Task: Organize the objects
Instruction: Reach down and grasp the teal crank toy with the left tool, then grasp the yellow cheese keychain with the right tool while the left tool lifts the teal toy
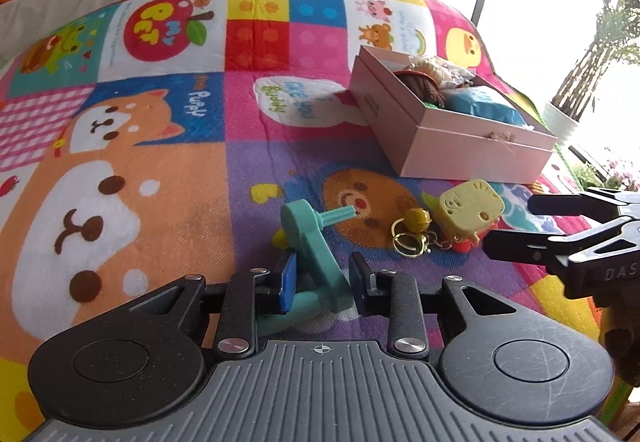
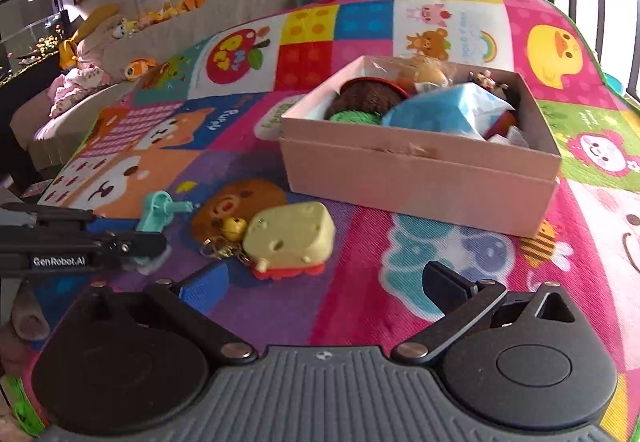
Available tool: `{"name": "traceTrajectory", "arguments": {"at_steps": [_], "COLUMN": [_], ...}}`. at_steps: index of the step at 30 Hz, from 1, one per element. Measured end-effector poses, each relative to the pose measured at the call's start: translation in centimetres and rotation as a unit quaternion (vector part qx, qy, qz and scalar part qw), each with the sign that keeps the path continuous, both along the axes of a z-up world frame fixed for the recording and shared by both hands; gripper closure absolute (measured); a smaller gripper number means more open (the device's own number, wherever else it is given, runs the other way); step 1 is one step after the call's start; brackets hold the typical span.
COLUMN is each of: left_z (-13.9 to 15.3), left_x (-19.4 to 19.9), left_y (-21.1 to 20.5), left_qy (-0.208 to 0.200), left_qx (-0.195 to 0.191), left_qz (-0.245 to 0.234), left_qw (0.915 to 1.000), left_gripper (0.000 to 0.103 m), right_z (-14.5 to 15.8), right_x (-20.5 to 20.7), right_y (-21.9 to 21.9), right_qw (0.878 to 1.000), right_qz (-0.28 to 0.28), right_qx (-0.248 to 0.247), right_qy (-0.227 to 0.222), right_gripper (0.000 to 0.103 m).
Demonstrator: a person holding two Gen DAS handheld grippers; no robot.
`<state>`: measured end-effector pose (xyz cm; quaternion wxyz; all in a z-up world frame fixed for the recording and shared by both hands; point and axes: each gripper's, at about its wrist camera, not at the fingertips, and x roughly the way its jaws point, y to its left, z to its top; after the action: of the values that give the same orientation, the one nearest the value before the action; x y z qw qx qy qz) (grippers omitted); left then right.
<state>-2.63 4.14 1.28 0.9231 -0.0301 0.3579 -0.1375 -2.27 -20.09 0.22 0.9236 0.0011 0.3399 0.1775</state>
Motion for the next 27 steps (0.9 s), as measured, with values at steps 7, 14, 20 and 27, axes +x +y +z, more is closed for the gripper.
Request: {"name": "traceTrajectory", "arguments": {"at_steps": [7,14,20,27], "left_z": [-0.2,0.1,1.0,2.0], "left_x": [-0.1,-0.4,-1.9,-3.0], "left_y": [0.1,-1.0,-2.9,-5.8], "left_qy": [-0.01,-0.018,-0.01,-0.013], "left_qx": [-0.007,0.03,0.027,0.042], "left_qz": [0.006,-0.005,-0.073,-0.107], "left_qw": [0.9999,0.9994,0.9969,0.9932], "left_gripper": [0.071,0.074,0.089,0.09], "right_z": [-0.5,1.0,2.8,4.2], "right_x": [1.6,-1.2,-4.3,-5.9], "right_y": [3.5,1.0,-3.5,-6.8], "right_qw": [0.998,0.998,0.996,0.992], "right_qz": [0.024,0.01,-0.04,-0.08], "right_qx": [-0.056,-0.051,-0.059,-0.033], "right_qy": [-0.005,-0.026,-0.057,-0.089], "right_gripper": [0.046,0.046,0.046,0.046]}}
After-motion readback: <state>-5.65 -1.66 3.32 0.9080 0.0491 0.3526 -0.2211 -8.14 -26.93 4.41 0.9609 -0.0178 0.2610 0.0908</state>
